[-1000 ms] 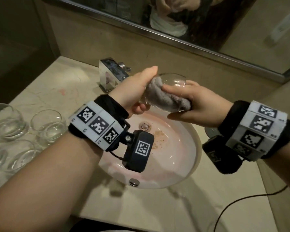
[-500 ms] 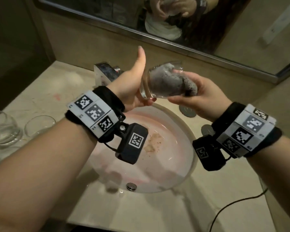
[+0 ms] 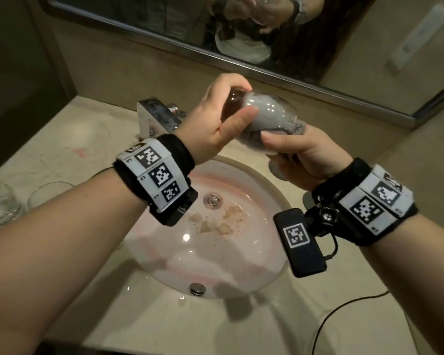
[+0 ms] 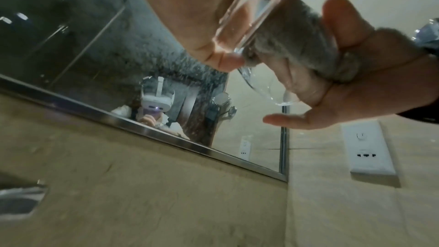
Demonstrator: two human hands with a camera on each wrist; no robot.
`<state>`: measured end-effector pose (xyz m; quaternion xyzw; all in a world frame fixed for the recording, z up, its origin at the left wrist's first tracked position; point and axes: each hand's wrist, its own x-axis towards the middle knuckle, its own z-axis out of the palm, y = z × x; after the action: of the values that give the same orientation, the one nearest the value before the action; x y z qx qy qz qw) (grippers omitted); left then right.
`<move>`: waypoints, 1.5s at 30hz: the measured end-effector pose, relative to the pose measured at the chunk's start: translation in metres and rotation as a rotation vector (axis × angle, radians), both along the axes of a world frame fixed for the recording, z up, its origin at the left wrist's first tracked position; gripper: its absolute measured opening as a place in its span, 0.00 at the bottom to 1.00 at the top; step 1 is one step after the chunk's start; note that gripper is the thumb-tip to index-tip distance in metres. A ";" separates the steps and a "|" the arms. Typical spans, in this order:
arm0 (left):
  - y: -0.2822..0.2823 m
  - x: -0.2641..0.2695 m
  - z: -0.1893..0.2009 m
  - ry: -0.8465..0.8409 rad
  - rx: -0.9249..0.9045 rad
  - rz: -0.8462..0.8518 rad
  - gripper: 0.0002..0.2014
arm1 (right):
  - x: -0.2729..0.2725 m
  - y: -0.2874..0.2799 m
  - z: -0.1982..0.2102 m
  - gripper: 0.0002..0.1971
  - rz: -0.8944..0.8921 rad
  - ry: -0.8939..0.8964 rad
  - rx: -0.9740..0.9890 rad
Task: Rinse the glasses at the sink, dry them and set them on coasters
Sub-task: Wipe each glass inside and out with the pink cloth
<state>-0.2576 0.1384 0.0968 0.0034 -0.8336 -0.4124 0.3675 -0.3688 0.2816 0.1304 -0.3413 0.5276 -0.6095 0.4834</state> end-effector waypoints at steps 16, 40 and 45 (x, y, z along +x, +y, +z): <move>0.011 -0.004 0.008 -0.301 0.582 -0.041 0.24 | -0.004 0.001 0.022 0.26 -0.006 0.394 0.168; 0.006 0.012 0.027 -0.192 -0.027 -0.082 0.24 | 0.002 0.013 0.019 0.23 0.015 0.254 0.014; -0.001 0.017 0.027 -0.171 -0.172 -0.146 0.26 | 0.001 0.014 0.019 0.25 -0.062 0.229 -0.046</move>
<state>-0.2411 0.1372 0.1242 -0.0537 -0.8922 -0.3633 0.2630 -0.3681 0.2952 0.1490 -0.4032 0.5754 -0.5932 0.3930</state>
